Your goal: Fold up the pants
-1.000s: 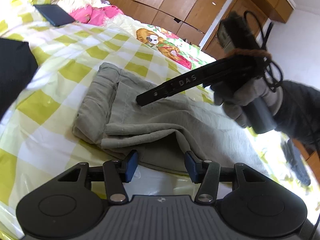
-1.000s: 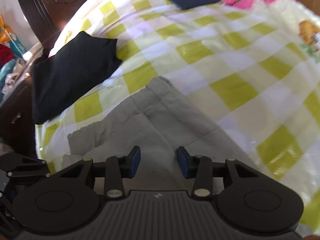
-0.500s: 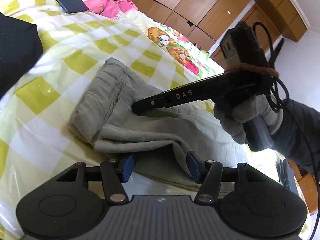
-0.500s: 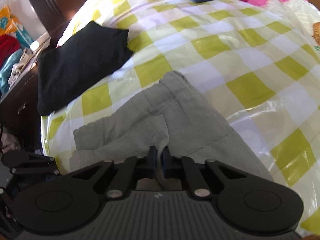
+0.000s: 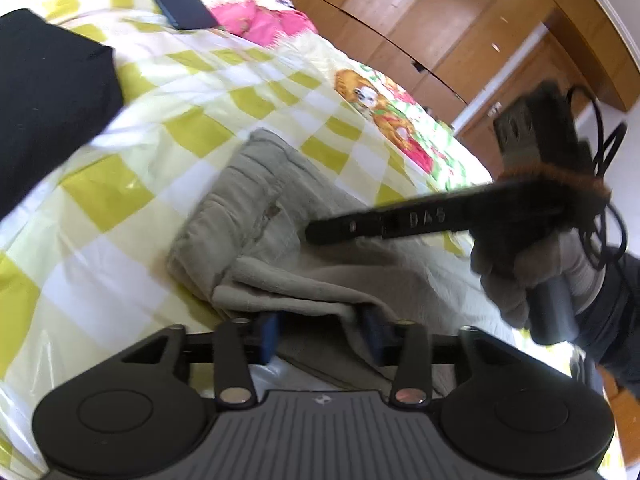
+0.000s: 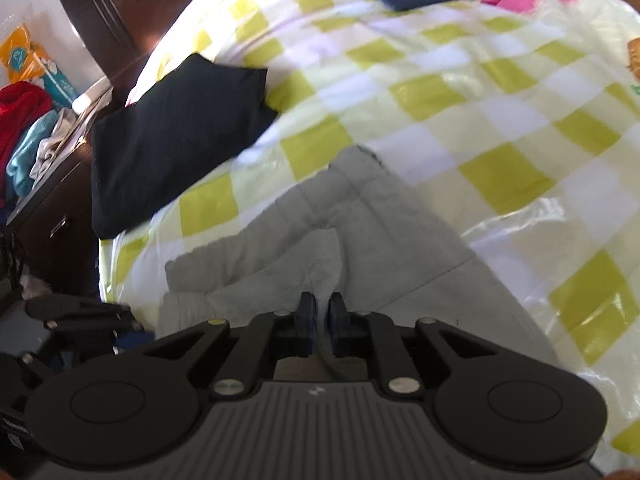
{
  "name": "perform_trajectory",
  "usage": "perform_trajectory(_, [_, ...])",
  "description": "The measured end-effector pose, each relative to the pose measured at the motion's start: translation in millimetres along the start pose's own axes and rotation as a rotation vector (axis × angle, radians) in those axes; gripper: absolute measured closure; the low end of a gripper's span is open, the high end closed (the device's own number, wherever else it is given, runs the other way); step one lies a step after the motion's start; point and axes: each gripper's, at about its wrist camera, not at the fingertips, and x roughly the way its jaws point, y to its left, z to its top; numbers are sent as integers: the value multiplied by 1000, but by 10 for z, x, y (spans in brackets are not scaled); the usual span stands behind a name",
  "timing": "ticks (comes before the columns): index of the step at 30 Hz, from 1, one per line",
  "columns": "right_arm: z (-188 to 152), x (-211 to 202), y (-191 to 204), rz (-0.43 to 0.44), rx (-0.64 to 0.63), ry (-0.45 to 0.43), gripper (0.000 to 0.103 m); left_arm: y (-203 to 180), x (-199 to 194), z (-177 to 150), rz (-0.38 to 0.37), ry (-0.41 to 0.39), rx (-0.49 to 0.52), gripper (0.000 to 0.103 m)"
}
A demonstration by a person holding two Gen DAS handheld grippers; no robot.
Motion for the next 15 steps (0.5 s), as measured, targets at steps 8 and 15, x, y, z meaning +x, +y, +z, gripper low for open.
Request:
perform_trajectory(8, [-37,89,-50,42,-8,-5,74,-110,53,47,12,32,-34,31])
perform_trajectory(15, [-118,62,-111,28,31,-46,89,-152,59,97,45,12,-69,30])
